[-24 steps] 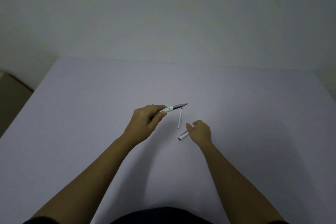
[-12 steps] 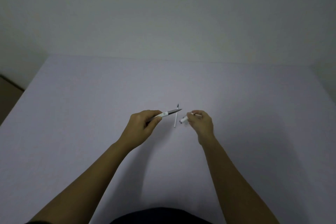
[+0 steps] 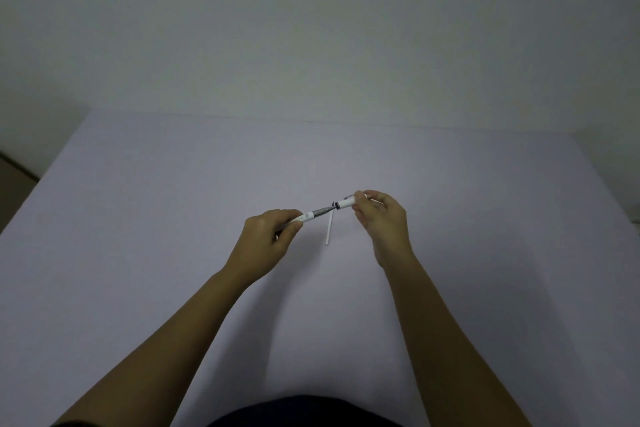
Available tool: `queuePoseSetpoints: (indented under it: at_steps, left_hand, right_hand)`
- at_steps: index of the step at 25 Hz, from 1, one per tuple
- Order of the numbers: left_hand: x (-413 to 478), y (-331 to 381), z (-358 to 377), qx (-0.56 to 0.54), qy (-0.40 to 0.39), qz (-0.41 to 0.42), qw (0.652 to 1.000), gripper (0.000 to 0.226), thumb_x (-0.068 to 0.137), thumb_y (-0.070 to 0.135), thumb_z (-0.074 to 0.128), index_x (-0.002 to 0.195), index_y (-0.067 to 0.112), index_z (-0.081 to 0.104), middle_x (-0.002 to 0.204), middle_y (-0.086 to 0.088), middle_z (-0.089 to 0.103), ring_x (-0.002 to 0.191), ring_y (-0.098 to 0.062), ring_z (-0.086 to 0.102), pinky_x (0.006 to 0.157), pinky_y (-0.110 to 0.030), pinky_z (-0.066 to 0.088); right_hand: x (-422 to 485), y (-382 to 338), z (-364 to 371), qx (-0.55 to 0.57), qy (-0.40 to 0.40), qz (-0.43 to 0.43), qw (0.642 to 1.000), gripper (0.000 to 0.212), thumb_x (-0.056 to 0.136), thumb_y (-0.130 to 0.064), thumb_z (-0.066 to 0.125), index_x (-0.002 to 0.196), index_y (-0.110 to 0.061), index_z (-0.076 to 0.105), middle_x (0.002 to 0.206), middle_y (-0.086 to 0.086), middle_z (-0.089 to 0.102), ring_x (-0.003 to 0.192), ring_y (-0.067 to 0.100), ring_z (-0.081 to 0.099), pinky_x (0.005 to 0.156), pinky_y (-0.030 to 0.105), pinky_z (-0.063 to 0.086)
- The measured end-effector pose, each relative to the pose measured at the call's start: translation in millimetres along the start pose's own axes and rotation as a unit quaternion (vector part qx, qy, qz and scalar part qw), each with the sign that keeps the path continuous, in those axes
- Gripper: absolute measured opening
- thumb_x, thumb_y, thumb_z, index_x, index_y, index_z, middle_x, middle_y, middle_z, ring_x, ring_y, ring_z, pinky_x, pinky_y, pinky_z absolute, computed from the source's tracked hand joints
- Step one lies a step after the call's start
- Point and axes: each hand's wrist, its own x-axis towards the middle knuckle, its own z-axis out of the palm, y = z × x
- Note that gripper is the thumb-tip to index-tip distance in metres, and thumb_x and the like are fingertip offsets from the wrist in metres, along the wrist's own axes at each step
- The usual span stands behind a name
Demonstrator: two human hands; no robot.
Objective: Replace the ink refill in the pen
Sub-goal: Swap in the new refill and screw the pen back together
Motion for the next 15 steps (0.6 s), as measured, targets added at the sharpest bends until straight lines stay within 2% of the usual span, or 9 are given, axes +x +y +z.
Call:
queuePoseSetpoints:
  at_steps: [2, 5, 8, 10, 13, 14, 15]
  left_hand:
    - [0, 0, -1, 0.003, -0.001, 0.003, 1.0, 0.017, 0.089, 0.019, 0.058, 0.102, 0.014, 0.068, 0.067, 0.003, 0.06, 0.055, -0.005, 0.05, 0.056, -0.006, 0.037]
    - [0, 2, -1, 0.004, 0.002, 0.011, 1.0, 0.017, 0.09, 0.019, 0.058, 0.102, 0.014, 0.068, 0.067, 0.001, 0.061, 0.054, -0.006, 0.049, 0.054, -0.009, 0.037]
    - [1, 2, 2, 0.009, 0.015, 0.01, 1.0, 0.017, 0.09, 0.017, 0.057, 0.102, 0.011, 0.068, 0.068, -0.004, 0.065, 0.054, -0.009, 0.049, 0.053, -0.013, 0.034]
    - [0, 2, 6, 0.005, 0.027, 0.004, 1.0, 0.018, 0.091, 0.016, 0.057, 0.103, 0.01, 0.068, 0.065, -0.001, 0.062, 0.052, -0.006, 0.047, 0.051, -0.009, 0.033]
    - [3, 2, 11, 0.028, 0.019, -0.006, 0.999, 0.018, 0.091, 0.019, 0.055, 0.1, 0.011, 0.069, 0.06, 0.005, 0.054, 0.049, -0.006, 0.045, 0.05, -0.009, 0.033]
    - [6, 1, 13, 0.056, 0.005, -0.007, 0.998, 0.018, 0.091, 0.022, 0.055, 0.098, 0.012, 0.069, 0.062, 0.003, 0.057, 0.052, -0.008, 0.048, 0.053, -0.011, 0.034]
    - [9, -1, 16, 0.081, -0.005, -0.009, 0.997, 0.02, 0.091, 0.024, 0.055, 0.098, 0.012, 0.069, 0.067, -0.001, 0.062, 0.059, -0.012, 0.052, 0.056, -0.019, 0.038]
  right_hand:
    - [-5, 0, 4, -0.013, -0.011, -0.003, 1.0, 0.007, 0.081, -0.017, 0.068, 0.081, -0.02, 0.062, 0.069, -0.006, 0.075, 0.083, 0.016, 0.068, 0.077, 0.024, 0.052]
    - [-14, 4, 13, -0.079, -0.035, -0.025, 0.996, 0.005, 0.079, -0.026, 0.069, 0.079, -0.025, 0.065, 0.078, -0.002, 0.075, 0.087, 0.018, 0.07, 0.086, 0.032, 0.054]
    - [-23, 9, 21, -0.156, -0.042, -0.07, 0.984, 0.009, 0.08, -0.034, 0.065, 0.072, -0.03, 0.068, 0.079, 0.0, 0.075, 0.08, 0.011, 0.068, 0.081, 0.032, 0.053]
    - [-23, 7, 24, -0.185, -0.039, -0.086, 0.978, 0.012, 0.081, -0.034, 0.063, 0.071, -0.032, 0.068, 0.08, 0.004, 0.074, 0.074, 0.011, 0.064, 0.075, 0.03, 0.052]
    - [-14, 3, 24, -0.192, -0.06, -0.081, 0.976, 0.01, 0.083, -0.031, 0.063, 0.082, -0.023, 0.069, 0.084, 0.001, 0.075, 0.076, 0.006, 0.066, 0.079, 0.027, 0.052]
    - [-10, 3, 24, -0.195, -0.066, -0.076, 0.976, 0.011, 0.084, -0.029, 0.063, 0.087, -0.021, 0.069, 0.086, 0.001, 0.076, 0.076, 0.002, 0.067, 0.08, 0.025, 0.052]
    - [-5, 4, 24, -0.198, -0.07, -0.071, 0.975, 0.015, 0.085, -0.029, 0.062, 0.093, -0.018, 0.068, 0.09, 0.002, 0.076, 0.077, 0.001, 0.067, 0.082, 0.024, 0.052]
